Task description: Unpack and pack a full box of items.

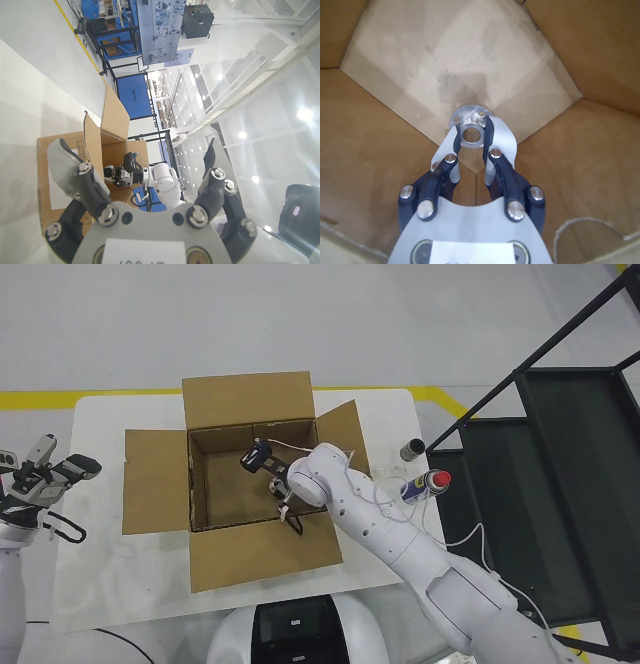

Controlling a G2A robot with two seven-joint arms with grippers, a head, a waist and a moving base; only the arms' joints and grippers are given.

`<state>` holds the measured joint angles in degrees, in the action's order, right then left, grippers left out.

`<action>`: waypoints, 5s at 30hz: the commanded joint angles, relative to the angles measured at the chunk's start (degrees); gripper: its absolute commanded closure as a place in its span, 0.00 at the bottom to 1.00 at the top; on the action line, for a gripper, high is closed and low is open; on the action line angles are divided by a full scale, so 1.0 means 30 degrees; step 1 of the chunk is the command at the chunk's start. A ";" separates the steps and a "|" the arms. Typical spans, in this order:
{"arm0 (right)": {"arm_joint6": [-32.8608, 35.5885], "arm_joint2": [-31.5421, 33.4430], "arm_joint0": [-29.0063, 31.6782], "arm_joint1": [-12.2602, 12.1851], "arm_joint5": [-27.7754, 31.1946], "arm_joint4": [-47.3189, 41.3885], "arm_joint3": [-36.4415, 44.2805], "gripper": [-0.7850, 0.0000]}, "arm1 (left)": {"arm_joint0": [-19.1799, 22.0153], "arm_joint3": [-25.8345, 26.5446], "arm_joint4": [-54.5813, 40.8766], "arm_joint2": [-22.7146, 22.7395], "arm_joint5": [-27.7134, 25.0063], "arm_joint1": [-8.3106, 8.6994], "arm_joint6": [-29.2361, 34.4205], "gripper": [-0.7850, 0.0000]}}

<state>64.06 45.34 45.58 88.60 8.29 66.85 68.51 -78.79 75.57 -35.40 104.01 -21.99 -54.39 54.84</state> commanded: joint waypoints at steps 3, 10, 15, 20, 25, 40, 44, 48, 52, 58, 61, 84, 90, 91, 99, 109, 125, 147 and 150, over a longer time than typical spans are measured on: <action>0.1094 0.0431 0.0414 -0.0206 0.0043 0.0159 0.1919 1.00 | 0.0000 -0.0001 0.0000 0.0000 0.0000 0.0000 -0.0001 0.00; 0.3933 0.1580 0.1771 -0.0736 0.0149 0.0401 0.6673 1.00 | 0.0000 -0.0001 0.0000 0.0000 0.0000 0.0000 -0.0001 0.00; 0.6170 0.2318 0.2723 -0.1031 -0.0226 0.0368 1.0342 1.00 | 0.0000 -0.0001 0.0000 0.0000 0.0000 0.0000 -0.0001 0.00; 0.7245 0.3064 0.3526 -0.1263 -0.0386 -0.0044 1.2959 1.00 | 0.0000 -0.0001 0.0000 0.0000 0.0000 0.0000 -0.0001 0.00; 0.7474 0.3881 0.4330 -0.1513 -0.0214 -0.0286 1.4525 1.00 | 0.0000 -0.0001 0.0000 0.0000 0.0000 0.0000 -0.0001 0.00; 0.6551 0.4569 0.4622 -0.1767 0.0766 -0.1832 1.4615 1.00 | 0.0000 -0.0001 0.0000 0.0000 0.0000 0.0000 -0.0001 0.00; 0.6551 0.4569 0.4622 -0.1767 0.0766 -0.1832 1.4615 1.00 | 0.0000 -0.0001 0.0000 0.0000 0.0000 0.0000 -0.0001 0.00; 0.6551 0.4569 0.4622 -0.1767 0.0766 -0.1832 1.4615 1.00 | 0.0000 -0.0001 0.0000 0.0000 0.0000 0.0000 -0.0001 0.00; 0.6551 0.4569 0.4622 -0.1767 0.0766 -0.1832 1.4615 1.00 | 0.0000 -0.0001 0.0000 0.0000 0.0000 0.0000 -0.0001 0.00; 0.6088 0.4678 0.4805 -0.1809 0.0804 -0.1802 1.4643 1.00 | 0.0000 -0.0001 0.0000 0.0000 0.0000 0.0000 -0.0001 0.00; 0.6785 0.5242 0.5064 -0.1982 0.1134 -0.2275 1.5291 1.00 | 0.0000 -0.0001 0.0000 0.0000 0.0000 0.0000 -0.0001 0.00; 0.7980 0.7425 0.7835 -0.3865 0.1303 -0.3309 1.8943 1.00 | 0.0000 -0.0001 0.0000 0.0000 0.0000 0.0000 -0.0001 0.00; 0.7980 0.7425 0.7835 -0.3865 0.1303 -0.3309 1.8943 1.00 | 0.0000 -0.0001 0.0000 0.0000 0.0000 0.0000 -0.0001 0.00; 0.7980 0.7425 0.7835 -0.3865 0.1303 -0.3309 1.8943 1.00 | 0.0000 -0.0001 0.0000 0.0000 0.0000 0.0000 -0.0001 0.00; 0.7980 0.7425 0.7835 -0.3865 0.1303 -0.3309 1.8943 1.00 | 0.0000 -0.0001 0.0000 0.0000 0.0000 0.0000 -0.0001 0.00; 0.7980 0.7425 0.7835 -0.3865 0.1303 -0.3309 1.8943 1.00 | 0.0000 -0.0001 0.0000 0.0000 0.0000 0.0000 -0.0001 0.00; 0.7980 0.8792 1.0066 -0.4481 0.1284 -0.4599 2.1359 1.00 | 0.0000 -0.0001 0.0000 0.0000 0.0000 0.0000 -0.0001 0.00; 0.5910 1.6654 1.8581 -0.6082 0.2211 -0.6382 2.2045 1.00 | 0.0000 -0.0001 0.0000 0.0000 0.0000 0.0000 -0.0001 0.00; 0.4671 1.7090 1.9798 -0.6154 0.2498 -0.5865 2.1640 1.00 | 0.0000 -0.0001 0.0000 0.0000 0.0000 0.0000 -0.0001 0.00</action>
<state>79.45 96.38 103.95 70.19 15.47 48.82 134.05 -78.79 75.57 -35.40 104.01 -21.99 -54.39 54.84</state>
